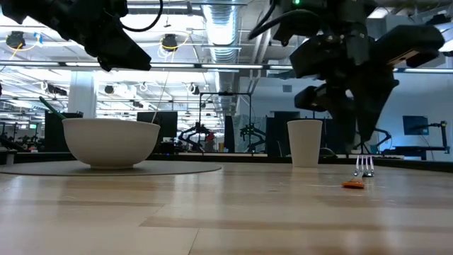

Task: Pick & Place Utensil
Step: Put the orange fork into the white bowl

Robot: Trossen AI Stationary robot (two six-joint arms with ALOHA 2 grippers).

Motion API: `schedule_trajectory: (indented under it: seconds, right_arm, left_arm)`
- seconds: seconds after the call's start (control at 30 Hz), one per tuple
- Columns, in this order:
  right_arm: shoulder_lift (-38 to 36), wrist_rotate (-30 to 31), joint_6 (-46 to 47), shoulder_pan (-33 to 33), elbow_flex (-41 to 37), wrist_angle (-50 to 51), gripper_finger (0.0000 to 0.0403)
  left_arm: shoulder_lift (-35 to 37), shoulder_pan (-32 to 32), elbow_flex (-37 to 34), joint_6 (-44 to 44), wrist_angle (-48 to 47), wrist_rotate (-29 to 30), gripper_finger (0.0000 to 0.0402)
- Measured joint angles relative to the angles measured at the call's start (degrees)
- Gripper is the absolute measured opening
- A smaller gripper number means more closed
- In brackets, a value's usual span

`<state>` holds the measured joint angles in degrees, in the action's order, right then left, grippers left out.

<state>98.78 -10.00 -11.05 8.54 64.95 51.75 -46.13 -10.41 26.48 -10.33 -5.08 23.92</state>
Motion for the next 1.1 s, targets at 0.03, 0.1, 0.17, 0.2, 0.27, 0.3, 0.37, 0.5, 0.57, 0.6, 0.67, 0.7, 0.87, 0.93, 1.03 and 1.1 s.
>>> schedule_trajectory:
  seconds: [0.03,0.1,0.17,0.2,0.27,0.3,0.37,0.5,0.57,0.6,0.67,0.7,0.87,0.93,1.03,1.1]
  right_arm:
    - [0.00,0.00,0.00,0.41,0.00,0.01,0.0109]
    - [0.00,0.03,0.00,1.36,0.00,0.01,0.0109]
    - [0.00,1.02,0.00,2.50,0.00,0.01,0.0109]
    - [0.00,1.94,0.00,3.03,0.01,0.05,0.0109]
    - [-0.02,4.12,0.02,4.05,0.00,0.38,0.0109]
    - [-0.02,5.24,-0.01,4.46,0.00,0.50,0.0109]
    - [0.00,8.45,0.00,5.26,0.00,0.14,0.0109]
    - [0.00,12.01,0.03,5.87,0.00,-0.21,0.0109]
    - [0.00,11.68,0.58,5.85,0.02,-0.16,0.0109]
    - [0.00,11.56,0.94,5.92,0.00,-0.16,0.0109]
    - [0.00,11.55,1.51,6.09,0.00,0.00,0.0109]
    - [0.00,11.53,1.77,6.13,0.00,0.07,0.0109]
    - [0.00,11.52,3.49,6.11,0.00,0.08,0.0109]
    - [0.00,11.51,3.44,6.11,0.00,0.24,0.0109]
    - [0.00,11.50,3.18,6.02,0.00,0.25,0.0109]
    - [0.00,11.52,3.01,5.87,0.00,0.25,0.0109]
  left_arm:
    - [0.00,0.00,0.00,0.00,0.00,0.00,0.0163]
    - [0.00,0.01,0.00,-0.01,0.00,0.00,0.0163]
    - [0.00,0.00,0.00,-0.41,0.00,0.00,0.0163]
    - [0.00,0.01,0.00,-0.52,0.00,0.00,0.0163]
    - [0.00,0.02,0.00,-0.59,0.00,0.00,0.0163]
    - [0.00,0.00,0.00,-0.61,0.00,0.00,0.0163]
    - [0.00,0.01,0.00,-0.61,0.00,-0.02,0.0163]
    - [0.00,0.00,0.00,-1.32,0.00,-0.03,0.0163]
    - [0.00,0.02,0.00,-2.34,0.00,-0.04,0.0163]
    - [0.00,0.00,0.00,-2.69,0.01,-0.04,0.0163]
    - [0.00,0.00,0.00,-3.76,0.01,-0.06,0.0163]
    - [0.00,0.02,0.00,-4.24,0.02,-0.06,0.0163]
    - [0.00,0.00,0.00,-7.02,0.04,-0.07,0.0163]
    - [0.00,-0.02,0.00,-7.10,0.04,-0.06,0.0163]
    - [0.02,-0.02,0.00,-6.62,0.07,-0.06,0.0163]
    - [0.02,-0.02,0.00,-6.65,0.07,-0.04,0.0163]
